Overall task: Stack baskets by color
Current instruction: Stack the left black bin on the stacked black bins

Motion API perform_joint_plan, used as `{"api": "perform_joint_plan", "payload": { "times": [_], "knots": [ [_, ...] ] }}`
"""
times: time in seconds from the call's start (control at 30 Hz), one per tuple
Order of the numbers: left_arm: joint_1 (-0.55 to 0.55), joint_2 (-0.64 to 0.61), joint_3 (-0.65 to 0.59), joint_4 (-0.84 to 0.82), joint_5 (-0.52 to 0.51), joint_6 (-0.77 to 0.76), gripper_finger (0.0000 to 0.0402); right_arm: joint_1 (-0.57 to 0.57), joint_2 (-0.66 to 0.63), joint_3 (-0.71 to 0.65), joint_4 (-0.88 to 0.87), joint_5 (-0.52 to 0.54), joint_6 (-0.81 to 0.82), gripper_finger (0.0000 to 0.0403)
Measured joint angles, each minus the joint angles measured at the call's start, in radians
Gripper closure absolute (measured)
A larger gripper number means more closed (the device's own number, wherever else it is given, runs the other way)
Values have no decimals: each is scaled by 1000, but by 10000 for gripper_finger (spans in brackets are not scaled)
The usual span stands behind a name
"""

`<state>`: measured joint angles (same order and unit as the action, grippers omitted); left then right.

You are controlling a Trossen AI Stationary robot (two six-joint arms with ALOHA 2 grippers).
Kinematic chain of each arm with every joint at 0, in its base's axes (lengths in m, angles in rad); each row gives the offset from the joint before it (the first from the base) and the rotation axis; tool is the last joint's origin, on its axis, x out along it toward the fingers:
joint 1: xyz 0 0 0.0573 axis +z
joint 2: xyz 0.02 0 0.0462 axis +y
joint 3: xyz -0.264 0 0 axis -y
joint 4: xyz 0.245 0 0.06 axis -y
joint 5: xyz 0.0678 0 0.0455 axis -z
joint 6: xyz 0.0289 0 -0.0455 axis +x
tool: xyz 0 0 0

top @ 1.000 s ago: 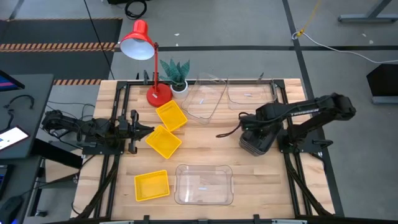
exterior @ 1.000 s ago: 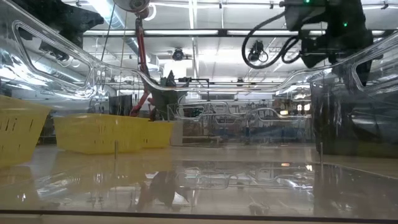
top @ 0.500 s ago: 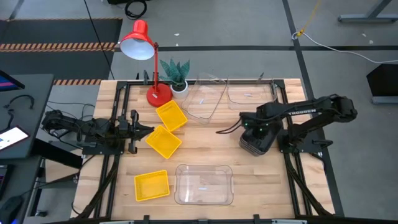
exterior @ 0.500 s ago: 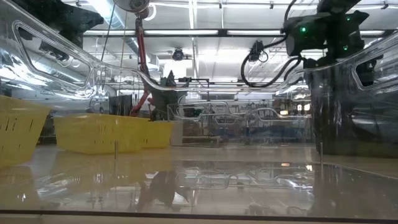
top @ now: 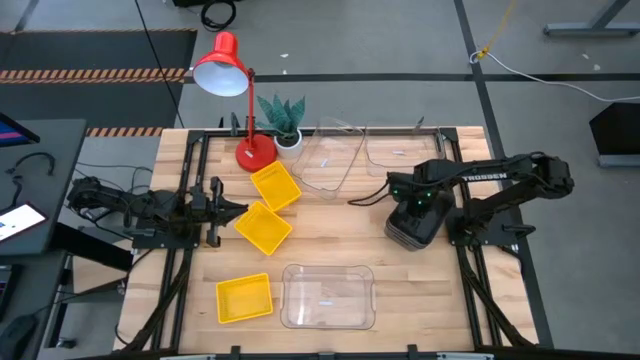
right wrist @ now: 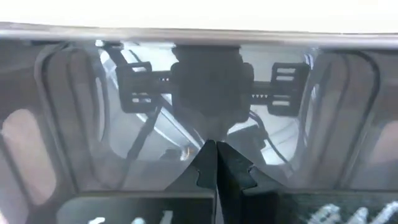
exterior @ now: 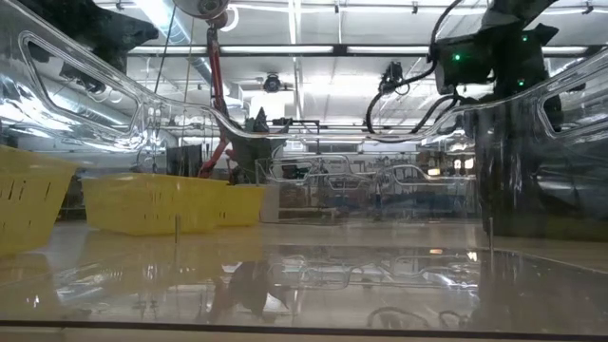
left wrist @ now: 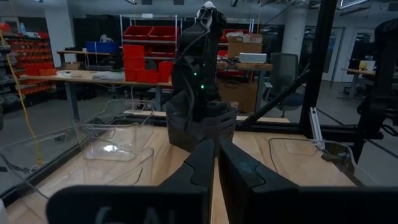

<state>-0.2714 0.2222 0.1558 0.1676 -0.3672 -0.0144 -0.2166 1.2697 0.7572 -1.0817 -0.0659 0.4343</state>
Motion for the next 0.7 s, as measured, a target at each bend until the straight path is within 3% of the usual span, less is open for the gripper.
{"api": "perform_joint_plan", "payload": {
  "times": [0.5,0.7],
  "knots": [
    [0,0,0,-9,0,-1,374,-4,-2,-50,64,10,14,402],
    [0,0,0,-9,0,-1,372,0,1,28,-48,53,44,402]
  ]
}}
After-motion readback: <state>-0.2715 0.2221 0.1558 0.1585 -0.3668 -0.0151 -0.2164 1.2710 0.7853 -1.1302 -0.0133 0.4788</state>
